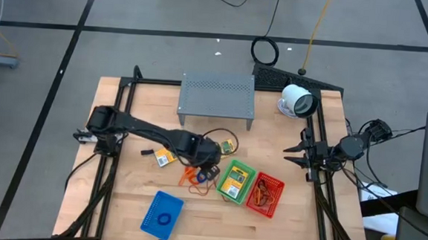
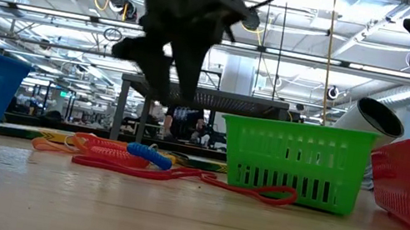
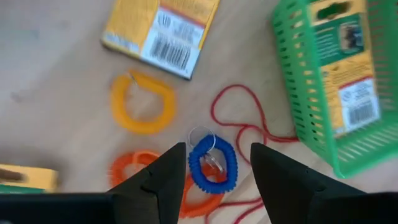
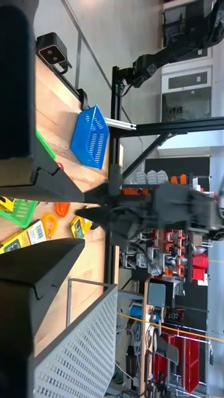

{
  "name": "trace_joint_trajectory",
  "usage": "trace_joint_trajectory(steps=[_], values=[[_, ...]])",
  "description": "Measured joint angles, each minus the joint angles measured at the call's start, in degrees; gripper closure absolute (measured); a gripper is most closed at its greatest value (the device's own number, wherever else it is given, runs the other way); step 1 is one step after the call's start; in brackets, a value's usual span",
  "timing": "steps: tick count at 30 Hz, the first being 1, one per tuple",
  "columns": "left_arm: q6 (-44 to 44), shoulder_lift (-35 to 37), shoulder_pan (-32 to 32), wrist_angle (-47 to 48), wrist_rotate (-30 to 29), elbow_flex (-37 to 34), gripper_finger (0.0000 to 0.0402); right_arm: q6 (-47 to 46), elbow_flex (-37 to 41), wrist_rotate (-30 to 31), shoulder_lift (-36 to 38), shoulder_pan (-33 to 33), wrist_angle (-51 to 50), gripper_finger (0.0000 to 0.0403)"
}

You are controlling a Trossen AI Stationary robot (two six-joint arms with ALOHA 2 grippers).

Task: Pick & Place Office Desk Supplies
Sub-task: Put the blue spring rubberband band into the blue bin

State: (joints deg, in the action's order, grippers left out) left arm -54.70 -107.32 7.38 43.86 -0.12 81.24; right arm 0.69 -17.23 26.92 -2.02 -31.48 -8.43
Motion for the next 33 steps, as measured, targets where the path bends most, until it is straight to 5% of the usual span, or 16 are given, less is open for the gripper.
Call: trace_joint_trajectory(steps=[9, 33], values=[[-8.51, 0.45, 3.00, -7.93, 0.07, -5.79, 0.0210, 0.00, 0.00, 0.00, 0.00, 0.00, 0.00, 0.0308], [-14.89, -0.66, 5.77, -0.70, -2.65, -6.20, 0.0211, 0.00, 0.00, -0.01, 0.01, -0.02, -0.01, 0.0306]])
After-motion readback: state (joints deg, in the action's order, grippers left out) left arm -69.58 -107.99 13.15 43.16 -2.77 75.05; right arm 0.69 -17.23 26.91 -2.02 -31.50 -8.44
